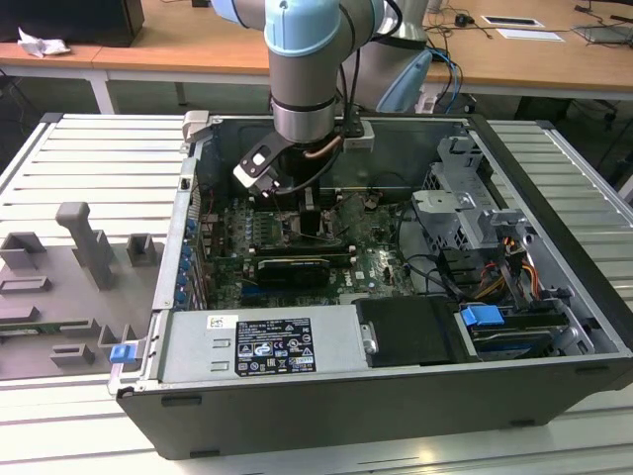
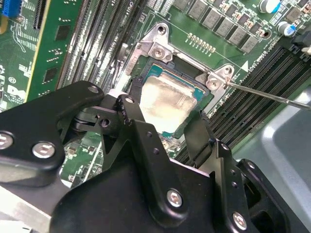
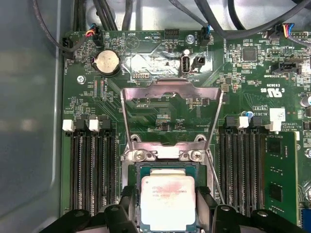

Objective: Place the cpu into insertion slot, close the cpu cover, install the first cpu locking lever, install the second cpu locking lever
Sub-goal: 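Place the cpu into insertion slot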

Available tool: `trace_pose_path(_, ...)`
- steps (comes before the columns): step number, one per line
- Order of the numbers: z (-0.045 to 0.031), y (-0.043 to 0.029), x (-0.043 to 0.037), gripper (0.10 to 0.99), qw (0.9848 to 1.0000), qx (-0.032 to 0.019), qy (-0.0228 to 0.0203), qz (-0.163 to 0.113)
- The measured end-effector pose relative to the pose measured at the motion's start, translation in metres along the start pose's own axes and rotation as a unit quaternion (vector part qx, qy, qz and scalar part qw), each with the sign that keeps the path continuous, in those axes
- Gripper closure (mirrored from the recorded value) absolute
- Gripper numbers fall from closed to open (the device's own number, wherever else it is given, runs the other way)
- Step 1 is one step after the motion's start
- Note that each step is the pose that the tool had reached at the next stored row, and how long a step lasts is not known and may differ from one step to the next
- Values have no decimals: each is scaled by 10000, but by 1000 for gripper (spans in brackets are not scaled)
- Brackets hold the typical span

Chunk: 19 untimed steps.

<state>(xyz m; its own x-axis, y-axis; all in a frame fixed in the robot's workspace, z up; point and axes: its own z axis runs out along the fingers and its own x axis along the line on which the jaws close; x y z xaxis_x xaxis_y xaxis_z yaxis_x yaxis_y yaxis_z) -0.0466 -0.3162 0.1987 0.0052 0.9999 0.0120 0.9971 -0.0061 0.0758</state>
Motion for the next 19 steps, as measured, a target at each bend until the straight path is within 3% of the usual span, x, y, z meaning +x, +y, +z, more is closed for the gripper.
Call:
trace_pose_path(2, 0, 0, 1, 471, 10000, 0, 3, 0)
trace_pose_path(7, -99, 7, 2, 471, 10000, 0, 2, 1)
trace_pose_path(12, -140, 11, 3, 486, 10000, 0, -18, -1)
trace_pose_path(14, -149, 11, 3, 616, 10000, 0, -29, -2)
trace_pose_path(15, -152, 11, 1, 616, 10000, 0, -33, -2)
trace_pose_path(16, -156, 11, -1, 737, 10000, -1, -39, -2)
trace_pose_path(18, -161, 12, -6, 855, 10000, 0, -56, -4)
trace_pose_path(19, -163, 12, -6, 855, 10000, 0, -60, -4)
